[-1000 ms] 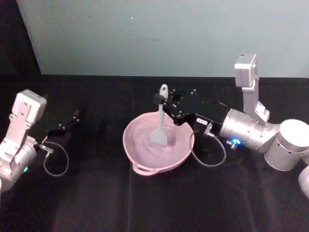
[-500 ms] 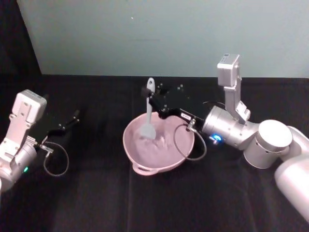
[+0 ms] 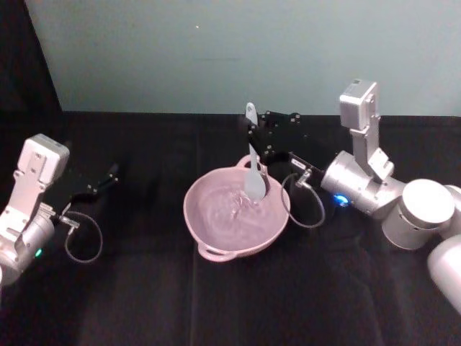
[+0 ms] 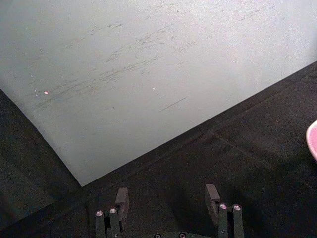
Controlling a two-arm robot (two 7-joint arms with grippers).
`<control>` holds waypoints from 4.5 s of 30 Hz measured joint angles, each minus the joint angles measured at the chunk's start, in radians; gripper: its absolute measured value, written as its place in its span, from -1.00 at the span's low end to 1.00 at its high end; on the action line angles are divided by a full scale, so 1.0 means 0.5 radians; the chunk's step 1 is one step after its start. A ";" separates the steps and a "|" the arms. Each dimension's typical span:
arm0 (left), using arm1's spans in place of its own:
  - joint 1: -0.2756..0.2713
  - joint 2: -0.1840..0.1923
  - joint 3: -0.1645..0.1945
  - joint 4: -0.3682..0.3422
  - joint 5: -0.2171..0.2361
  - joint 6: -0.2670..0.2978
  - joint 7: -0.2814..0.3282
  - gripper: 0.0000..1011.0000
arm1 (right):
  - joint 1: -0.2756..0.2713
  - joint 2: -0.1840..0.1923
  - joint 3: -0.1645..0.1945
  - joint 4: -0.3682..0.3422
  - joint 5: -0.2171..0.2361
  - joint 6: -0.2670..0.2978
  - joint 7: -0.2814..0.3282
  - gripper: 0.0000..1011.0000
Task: Use the one hand to pick up the spoon and stir the clear water in the bowl.
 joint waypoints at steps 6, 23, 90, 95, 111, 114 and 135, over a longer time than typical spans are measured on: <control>0.000 0.000 0.000 0.000 0.000 0.000 0.000 1.00 | -0.123 0.105 0.034 -0.232 0.069 0.143 0.097 -0.77; 0.000 0.000 0.000 0.000 0.000 0.000 0.000 1.00 | -0.175 -0.026 -0.035 -0.252 0.280 0.322 0.277 -0.77; 0.000 0.000 0.000 0.000 0.000 0.000 0.000 1.00 | -0.013 -0.267 0.143 0.233 -0.032 -0.235 -0.002 -0.77; 0.000 0.000 0.000 0.000 0.000 0.000 0.000 1.00 | -0.098 -0.158 0.185 0.055 -0.032 -0.115 0.012 -0.77; 0.000 0.000 0.000 0.000 0.000 0.000 0.000 1.00 | -0.292 0.011 0.111 -0.365 0.285 0.438 0.325 -0.77; 0.000 0.000 0.000 0.000 0.000 0.000 0.000 1.00 | -0.253 -0.055 0.062 -0.296 0.300 0.433 0.331 -0.77; 0.000 0.000 0.000 0.000 0.000 0.000 0.000 1.00 | 0.005 -0.330 0.130 0.281 -0.050 -0.190 -0.076 -0.77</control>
